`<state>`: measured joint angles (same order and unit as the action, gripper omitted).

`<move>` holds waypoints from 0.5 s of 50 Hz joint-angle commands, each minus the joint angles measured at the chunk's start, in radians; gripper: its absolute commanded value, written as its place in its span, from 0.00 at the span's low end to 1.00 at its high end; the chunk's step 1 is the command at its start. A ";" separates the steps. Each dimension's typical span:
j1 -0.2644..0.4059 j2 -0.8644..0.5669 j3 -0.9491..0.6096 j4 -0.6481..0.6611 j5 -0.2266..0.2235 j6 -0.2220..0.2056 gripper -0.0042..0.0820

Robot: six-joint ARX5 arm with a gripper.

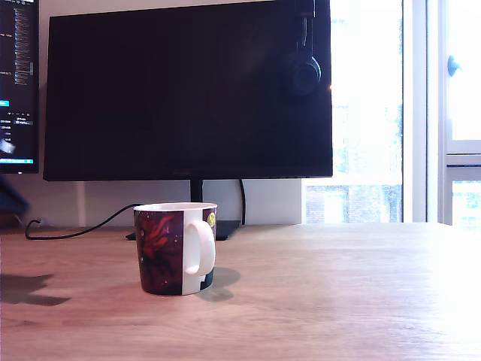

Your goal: Pick up the coffee capsules from the table one by one and drop them inside the nearest coffee cup

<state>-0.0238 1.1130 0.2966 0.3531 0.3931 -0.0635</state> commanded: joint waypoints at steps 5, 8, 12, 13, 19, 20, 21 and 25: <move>0.011 -0.132 -0.065 0.002 0.010 -0.045 0.05; 0.011 -0.185 -0.079 -0.017 0.010 -0.077 0.05; 0.011 -0.257 -0.092 -0.052 0.003 -0.087 0.03; 0.011 -0.272 -0.094 -0.068 -0.003 -0.087 0.03; 0.011 -0.386 -0.097 -0.162 -0.039 -0.086 0.03; 0.011 -0.403 -0.097 -0.177 -0.043 -0.086 0.03; 0.011 -0.422 -0.097 -0.190 -0.045 -0.086 0.03; 0.011 -0.489 -0.097 -0.246 -0.053 -0.085 0.03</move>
<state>-0.0132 0.6556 0.2237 0.1284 0.3458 -0.1497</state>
